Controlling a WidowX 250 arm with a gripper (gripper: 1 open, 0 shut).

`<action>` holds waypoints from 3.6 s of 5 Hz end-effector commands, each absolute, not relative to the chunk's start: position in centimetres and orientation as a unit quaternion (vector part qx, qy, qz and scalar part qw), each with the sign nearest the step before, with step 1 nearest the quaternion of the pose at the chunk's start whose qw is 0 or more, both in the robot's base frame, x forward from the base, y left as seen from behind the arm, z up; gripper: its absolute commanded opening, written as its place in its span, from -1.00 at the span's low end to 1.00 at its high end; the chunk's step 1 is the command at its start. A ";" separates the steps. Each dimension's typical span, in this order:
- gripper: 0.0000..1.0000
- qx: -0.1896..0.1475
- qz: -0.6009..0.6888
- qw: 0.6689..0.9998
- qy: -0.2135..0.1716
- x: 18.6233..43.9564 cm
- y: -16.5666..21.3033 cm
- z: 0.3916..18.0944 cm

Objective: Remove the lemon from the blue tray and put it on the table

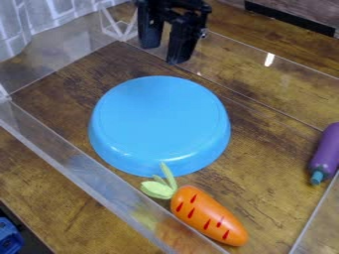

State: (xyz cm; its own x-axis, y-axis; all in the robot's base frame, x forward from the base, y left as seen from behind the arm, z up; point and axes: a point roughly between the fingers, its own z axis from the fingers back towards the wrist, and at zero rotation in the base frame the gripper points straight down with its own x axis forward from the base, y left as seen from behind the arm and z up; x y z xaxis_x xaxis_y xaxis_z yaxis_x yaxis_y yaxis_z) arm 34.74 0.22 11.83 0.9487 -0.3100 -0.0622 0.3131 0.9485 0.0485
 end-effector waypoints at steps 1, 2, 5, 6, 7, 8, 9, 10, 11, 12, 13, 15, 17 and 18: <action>1.00 0.039 -0.165 0.985 0.007 35.4 1.4 13.1; 1.00 0.045 -0.181 0.982 0.005 35.8 1.6 13.3; 1.00 0.057 -0.118 0.991 0.002 35.7 1.9 8.0; 1.00 0.063 -0.142 0.988 -0.006 36.2 2.0 6.8; 1.00 0.069 -0.170 0.983 -0.019 36.8 1.9 6.2; 1.00 0.070 -0.175 0.982 -0.022 36.6 1.6 6.3; -1.00 0.072 -0.178 0.981 -0.024 36.3 1.4 6.5; 1.00 0.073 -0.179 0.981 -0.026 36.4 1.2 5.5; -1.00 0.074 -0.183 0.980 -0.030 36.6 1.1 4.6; -1.00 0.076 -0.179 0.980 -0.033 35.8 0.3 4.8; -1.00 0.078 -0.176 0.981 -0.036 35.0 -0.5 5.2; -1.00 0.079 -0.217 0.972 -0.047 35.0 -2.7 7.6; 1.00 0.080 -0.224 0.970 -0.044 32.8 -1.3 7.4; 1.00 0.081 -0.234 0.968 -0.043 31.9 -0.4 7.3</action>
State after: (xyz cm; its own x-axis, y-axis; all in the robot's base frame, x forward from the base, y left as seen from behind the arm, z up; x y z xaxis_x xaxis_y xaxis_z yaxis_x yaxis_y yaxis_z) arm 31.23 -1.07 4.92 0.8846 -0.4655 -0.0281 0.4644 0.8739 0.1436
